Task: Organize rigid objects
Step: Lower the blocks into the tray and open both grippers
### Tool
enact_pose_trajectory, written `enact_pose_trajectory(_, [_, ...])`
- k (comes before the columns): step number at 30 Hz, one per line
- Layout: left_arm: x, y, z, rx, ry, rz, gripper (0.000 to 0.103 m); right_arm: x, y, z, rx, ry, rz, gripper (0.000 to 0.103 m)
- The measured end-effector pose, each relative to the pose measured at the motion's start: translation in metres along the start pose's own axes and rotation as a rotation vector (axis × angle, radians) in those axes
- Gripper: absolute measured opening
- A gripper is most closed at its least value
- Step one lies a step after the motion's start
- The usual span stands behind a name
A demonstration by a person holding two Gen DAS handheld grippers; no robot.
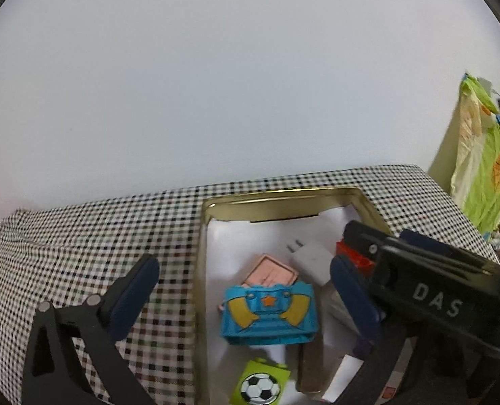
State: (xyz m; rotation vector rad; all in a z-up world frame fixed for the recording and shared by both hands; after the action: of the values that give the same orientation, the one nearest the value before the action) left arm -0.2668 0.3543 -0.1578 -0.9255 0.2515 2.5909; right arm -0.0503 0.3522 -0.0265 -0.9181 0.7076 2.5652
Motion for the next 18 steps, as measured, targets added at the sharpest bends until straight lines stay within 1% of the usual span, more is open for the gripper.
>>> enact_pose_trajectory(2, [0.002,0.003,-0.003,-0.017,0.010,-0.014,0.103,-0.003,0.000,0.000,-0.006,-0.007,-0.004,0.074])
enact_pose_trajectory(7, [0.002,0.009,-0.005,-0.031,0.021,0.000,0.103,-0.005,-0.003,0.001,-0.014,-0.028,-0.049,0.074])
enact_pose_trajectory(9, [0.004,0.011,-0.008,-0.029,0.039,0.012,0.103,-0.006,-0.005,0.001,-0.019,-0.043,-0.075,0.074])
enact_pose_trajectory(14, [0.007,0.009,-0.016,-0.039,0.072,0.008,0.103,-0.016,0.000,0.003,-0.046,-0.092,-0.094,0.074])
enact_pose_trajectory(16, [0.005,0.008,-0.017,-0.033,0.070,0.010,0.103,-0.020,0.002,0.003,-0.068,-0.107,-0.108,0.074])
enact_pose_trajectory(18, [0.003,0.006,-0.016,-0.028,0.050,0.013,0.103,-0.024,0.006,0.002,-0.087,-0.139,-0.133,0.074])
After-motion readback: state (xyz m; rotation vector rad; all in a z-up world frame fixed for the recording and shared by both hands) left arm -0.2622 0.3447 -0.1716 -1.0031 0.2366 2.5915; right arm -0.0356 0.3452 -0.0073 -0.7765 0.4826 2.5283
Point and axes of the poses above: each gripper's, at about its wrist camera, not at the fingertips, and x roughly the way its jaws point, y to its left, z to its top, the point moved 9 cm from there along x, roughly the way its jaws point, and after that the axes turned 3 degrees about x, right-handed, at the moved point
